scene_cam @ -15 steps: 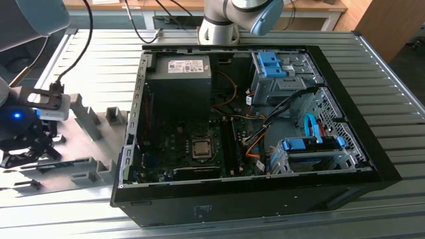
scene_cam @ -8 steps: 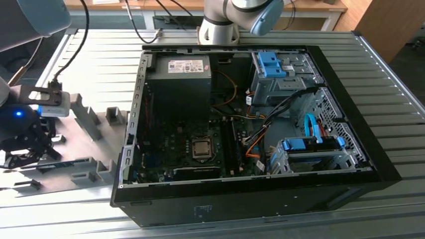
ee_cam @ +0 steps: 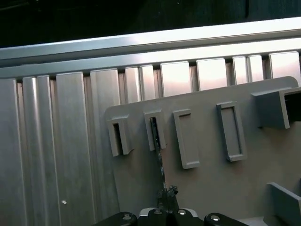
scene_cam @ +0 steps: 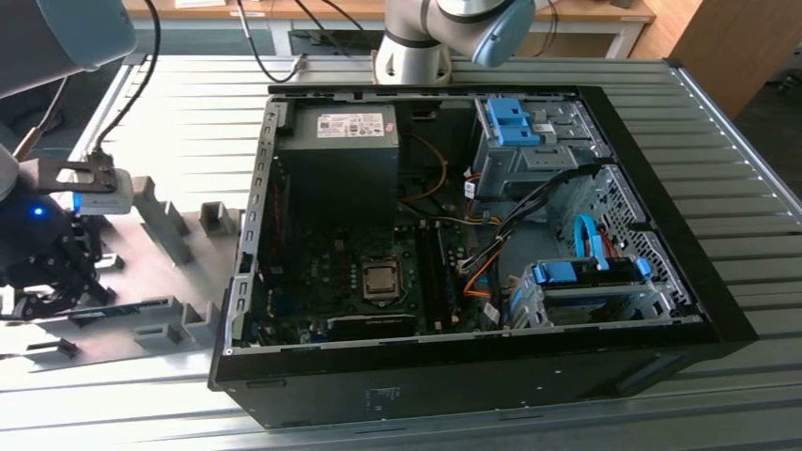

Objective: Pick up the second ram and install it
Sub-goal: 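Pick up the second ram and move it above second insertion slot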

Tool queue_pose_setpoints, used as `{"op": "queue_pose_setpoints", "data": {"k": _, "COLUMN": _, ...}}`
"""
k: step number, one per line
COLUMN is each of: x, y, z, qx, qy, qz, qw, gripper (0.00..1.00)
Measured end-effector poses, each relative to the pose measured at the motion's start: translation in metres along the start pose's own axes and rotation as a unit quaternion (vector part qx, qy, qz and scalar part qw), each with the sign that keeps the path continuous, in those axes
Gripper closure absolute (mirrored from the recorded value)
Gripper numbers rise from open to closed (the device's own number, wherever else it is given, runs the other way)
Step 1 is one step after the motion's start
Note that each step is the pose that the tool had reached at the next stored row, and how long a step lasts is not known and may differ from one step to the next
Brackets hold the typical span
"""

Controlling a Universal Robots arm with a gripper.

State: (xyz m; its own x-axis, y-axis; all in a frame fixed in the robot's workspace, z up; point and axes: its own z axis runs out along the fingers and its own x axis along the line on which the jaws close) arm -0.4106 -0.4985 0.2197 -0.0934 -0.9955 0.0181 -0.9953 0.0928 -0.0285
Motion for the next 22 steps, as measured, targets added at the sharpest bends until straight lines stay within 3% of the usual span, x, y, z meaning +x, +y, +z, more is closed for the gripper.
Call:
{"op": "queue_pose_setpoints", "data": {"k": 4, "x": -0.0001, "y": 0.0001, "z": 0.0003, "qx": 0.0005, "qy": -0.0007, "qz": -0.025, "qw": 0.9997, "gripper": 0.9}}
{"op": "queue_pose_setpoints", "data": {"k": 11, "x": -0.0001, "y": 0.0001, "z": 0.0003, "qx": 0.0005, "qy": -0.0008, "qz": -0.027, "qw": 0.9996, "gripper": 0.9}}
{"op": "queue_pose_setpoints", "data": {"k": 14, "x": -0.0001, "y": 0.0001, "z": 0.0003, "qx": 0.0005, "qy": -0.0008, "qz": -0.027, "qw": 0.9996, "gripper": 0.84}}
{"op": "queue_pose_setpoints", "data": {"k": 16, "x": -0.0001, "y": 0.0001, "z": 0.0003, "qx": 0.0005, "qy": -0.0008, "qz": -0.027, "qw": 0.9996, "gripper": 0.71}}
{"op": "queue_pose_setpoints", "data": {"k": 18, "x": -0.0001, "y": 0.0001, "z": 0.0003, "qx": 0.0006, "qy": -0.0008, "qz": -0.027, "qw": 0.9996, "gripper": 0.71}}
{"op": "queue_pose_setpoints", "data": {"k": 19, "x": -0.0001, "y": 0.0001, "z": 0.0003, "qx": 0.0005, "qy": -0.0008, "qz": -0.027, "qw": 0.9996, "gripper": 0.65}}
{"op": "queue_pose_setpoints", "data": {"k": 22, "x": 0.0, "y": 0.0003, "z": 0.0036, "qx": 0.0006, "qy": -0.0009, "qz": -0.027, "qw": 0.9996, "gripper": 0.65}}
